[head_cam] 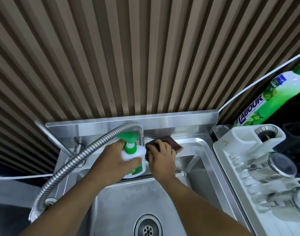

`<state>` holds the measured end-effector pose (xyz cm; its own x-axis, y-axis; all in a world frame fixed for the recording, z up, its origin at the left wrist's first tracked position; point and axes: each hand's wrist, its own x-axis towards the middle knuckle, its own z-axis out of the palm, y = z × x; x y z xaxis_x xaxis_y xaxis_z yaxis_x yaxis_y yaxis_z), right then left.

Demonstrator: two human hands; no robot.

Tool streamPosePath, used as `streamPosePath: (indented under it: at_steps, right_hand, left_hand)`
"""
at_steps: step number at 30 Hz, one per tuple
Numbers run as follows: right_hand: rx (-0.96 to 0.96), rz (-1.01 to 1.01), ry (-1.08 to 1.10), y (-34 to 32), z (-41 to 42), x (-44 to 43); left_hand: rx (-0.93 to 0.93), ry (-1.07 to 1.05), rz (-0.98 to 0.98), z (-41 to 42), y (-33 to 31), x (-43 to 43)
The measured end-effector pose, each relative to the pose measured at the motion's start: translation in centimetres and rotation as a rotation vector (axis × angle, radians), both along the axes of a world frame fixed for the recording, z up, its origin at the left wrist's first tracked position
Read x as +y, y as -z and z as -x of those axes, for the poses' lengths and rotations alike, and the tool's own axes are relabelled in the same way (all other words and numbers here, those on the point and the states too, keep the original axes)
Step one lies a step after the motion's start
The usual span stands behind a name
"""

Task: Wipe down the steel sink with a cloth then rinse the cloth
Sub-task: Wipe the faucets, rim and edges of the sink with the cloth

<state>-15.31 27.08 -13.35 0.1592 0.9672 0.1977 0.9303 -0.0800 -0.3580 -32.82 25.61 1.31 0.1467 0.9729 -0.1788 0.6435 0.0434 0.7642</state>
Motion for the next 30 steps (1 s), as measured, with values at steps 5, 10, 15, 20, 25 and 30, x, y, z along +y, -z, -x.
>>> streamPosePath:
  at_steps: [5, 10, 15, 20, 25, 30]
  right_hand:
    - [-0.079, -0.048, -0.149, 0.8, -1.0, -0.7]
    - [-0.104, 0.080, -0.192, -0.1, -1.3, 0.4]
    - [-0.042, -0.010, -0.268, 0.2, -2.2, -0.4]
    - [0.190, -0.135, -0.234, 0.5, -3.1, -2.3]
    - [0.053, -0.025, -0.112, -0.5, -1.9, -1.5]
    - [-0.112, 0.078, -0.247, -0.2, -2.0, -1.1]
  left_hand:
    - [0.003, 0.005, -0.006, 0.1, 0.1, -0.1]
    - [-0.022, 0.012, 0.002, 0.0, 0.3, -0.3]
    - [-0.007, 0.009, 0.001, -0.1, 0.4, -0.2]
    - [-0.001, 0.008, 0.000, 0.0, 0.3, -0.1]
    - [-0.011, 0.004, 0.005, 0.1, 0.5, 0.0]
    - [0.001, 0.013, 0.003, 0.0, 0.5, 0.1]
